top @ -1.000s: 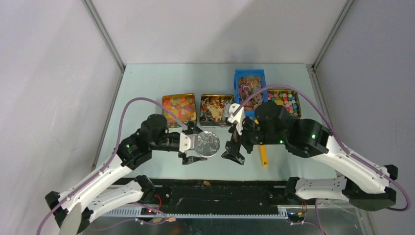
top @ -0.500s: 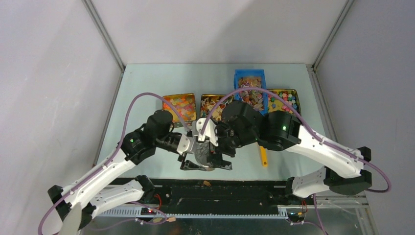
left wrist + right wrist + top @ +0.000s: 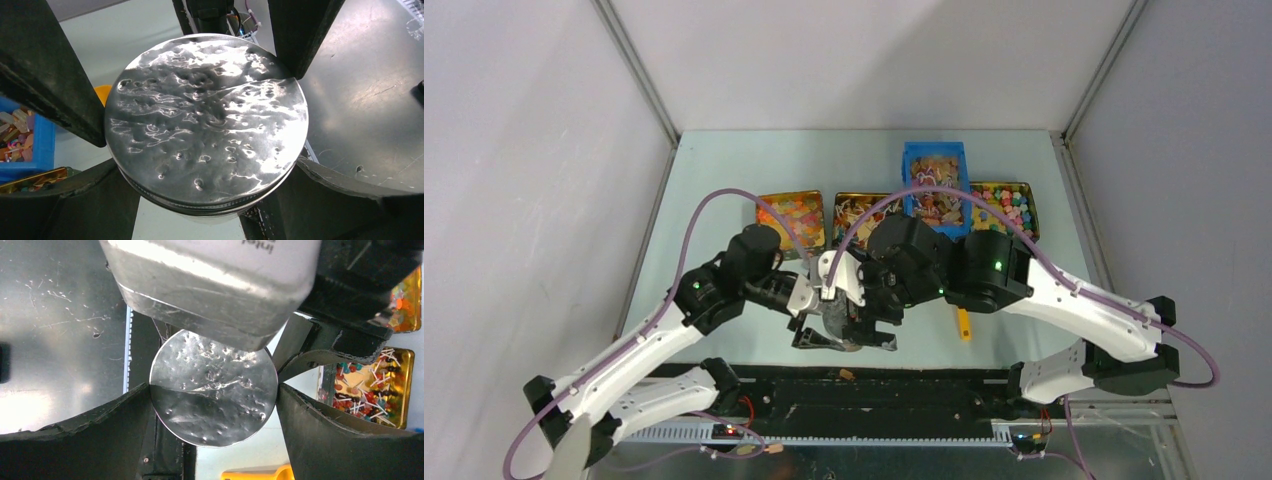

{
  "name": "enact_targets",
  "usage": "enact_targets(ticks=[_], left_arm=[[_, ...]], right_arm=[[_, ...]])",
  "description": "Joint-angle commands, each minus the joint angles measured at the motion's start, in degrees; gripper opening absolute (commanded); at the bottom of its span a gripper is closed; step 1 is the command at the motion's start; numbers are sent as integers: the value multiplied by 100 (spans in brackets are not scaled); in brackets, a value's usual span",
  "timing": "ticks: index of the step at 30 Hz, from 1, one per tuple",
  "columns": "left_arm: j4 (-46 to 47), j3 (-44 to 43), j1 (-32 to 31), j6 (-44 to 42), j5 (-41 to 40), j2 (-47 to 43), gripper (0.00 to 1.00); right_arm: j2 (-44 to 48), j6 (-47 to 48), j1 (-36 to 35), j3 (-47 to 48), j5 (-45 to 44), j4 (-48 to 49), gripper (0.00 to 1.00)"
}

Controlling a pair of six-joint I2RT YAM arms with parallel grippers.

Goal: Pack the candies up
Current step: Screw the bottle lid onto the packing bottle.

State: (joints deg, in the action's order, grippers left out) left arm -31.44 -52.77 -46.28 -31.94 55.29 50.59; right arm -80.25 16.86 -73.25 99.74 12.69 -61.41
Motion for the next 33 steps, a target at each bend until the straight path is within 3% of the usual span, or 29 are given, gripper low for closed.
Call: enact_targets(ticks=[1, 10, 20, 33], left_arm=[[647, -318, -30, 246, 348, 17, 74], [970, -223, -30, 408, -302, -78, 70], [1422, -136, -23, 671, -1209, -241, 64], [1998, -74, -26, 1201, -2072, -438, 64]], right_arm=[[-116, -84, -182, 15, -546, 219, 91], [-228, -676, -180, -84, -1245, 339, 89], [-460, -1456, -33, 50, -2171, 293, 69], [-411, -2604, -17, -200, -3891, 354, 70]])
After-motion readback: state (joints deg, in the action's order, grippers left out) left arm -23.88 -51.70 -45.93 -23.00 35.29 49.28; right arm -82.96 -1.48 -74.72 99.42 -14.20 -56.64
